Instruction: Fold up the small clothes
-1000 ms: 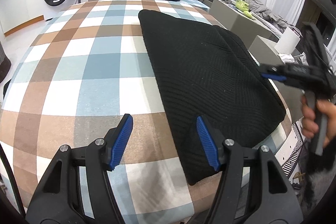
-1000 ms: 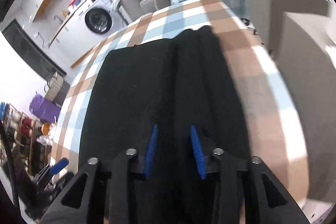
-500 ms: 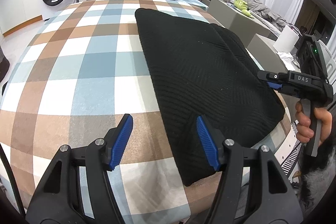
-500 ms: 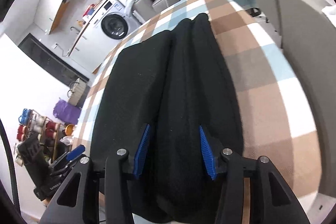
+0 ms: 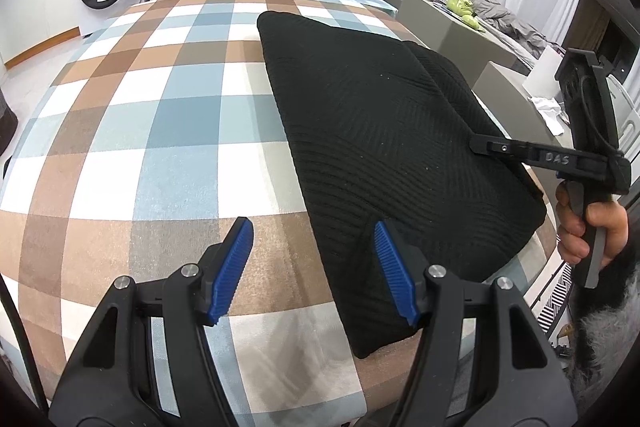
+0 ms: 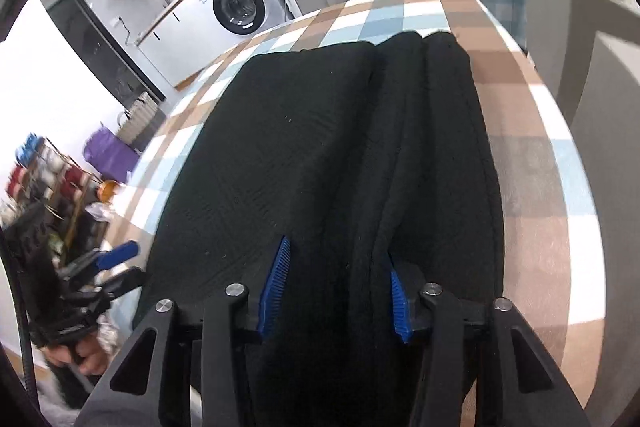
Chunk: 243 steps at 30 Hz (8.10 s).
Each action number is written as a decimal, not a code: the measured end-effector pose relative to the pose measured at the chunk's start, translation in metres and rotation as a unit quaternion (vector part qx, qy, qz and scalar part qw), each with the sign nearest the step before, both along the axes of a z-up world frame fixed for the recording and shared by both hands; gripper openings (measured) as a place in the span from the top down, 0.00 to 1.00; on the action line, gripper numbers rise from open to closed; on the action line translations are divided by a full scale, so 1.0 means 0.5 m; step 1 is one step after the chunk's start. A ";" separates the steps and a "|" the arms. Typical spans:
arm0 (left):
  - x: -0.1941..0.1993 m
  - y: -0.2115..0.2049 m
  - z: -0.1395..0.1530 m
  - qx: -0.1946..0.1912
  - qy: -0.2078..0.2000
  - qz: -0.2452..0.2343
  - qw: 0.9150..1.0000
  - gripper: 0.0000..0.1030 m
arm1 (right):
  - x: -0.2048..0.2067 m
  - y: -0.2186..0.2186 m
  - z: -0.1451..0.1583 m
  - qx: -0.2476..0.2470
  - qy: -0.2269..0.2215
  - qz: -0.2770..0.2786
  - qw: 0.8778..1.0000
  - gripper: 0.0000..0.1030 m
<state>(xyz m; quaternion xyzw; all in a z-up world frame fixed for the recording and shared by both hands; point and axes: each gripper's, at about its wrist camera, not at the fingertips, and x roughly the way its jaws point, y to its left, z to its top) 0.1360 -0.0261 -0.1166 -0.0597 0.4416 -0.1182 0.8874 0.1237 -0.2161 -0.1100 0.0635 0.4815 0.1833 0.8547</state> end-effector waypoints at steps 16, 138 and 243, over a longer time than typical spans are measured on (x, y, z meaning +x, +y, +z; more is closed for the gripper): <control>0.021 -0.013 -0.005 -0.015 0.010 -0.009 1.000 0.41 | -0.016 -0.070 0.035 0.000 -0.018 -0.083 0.996 0.92; -0.046 -0.053 -0.035 -0.002 0.035 -0.078 0.996 0.41 | -0.236 -0.048 0.063 0.033 -0.060 -0.075 0.995 0.95; 0.104 -0.047 -0.054 -0.085 0.047 -0.007 0.995 0.87 | -0.151 -0.107 -0.033 0.087 -0.038 -0.254 0.963 0.78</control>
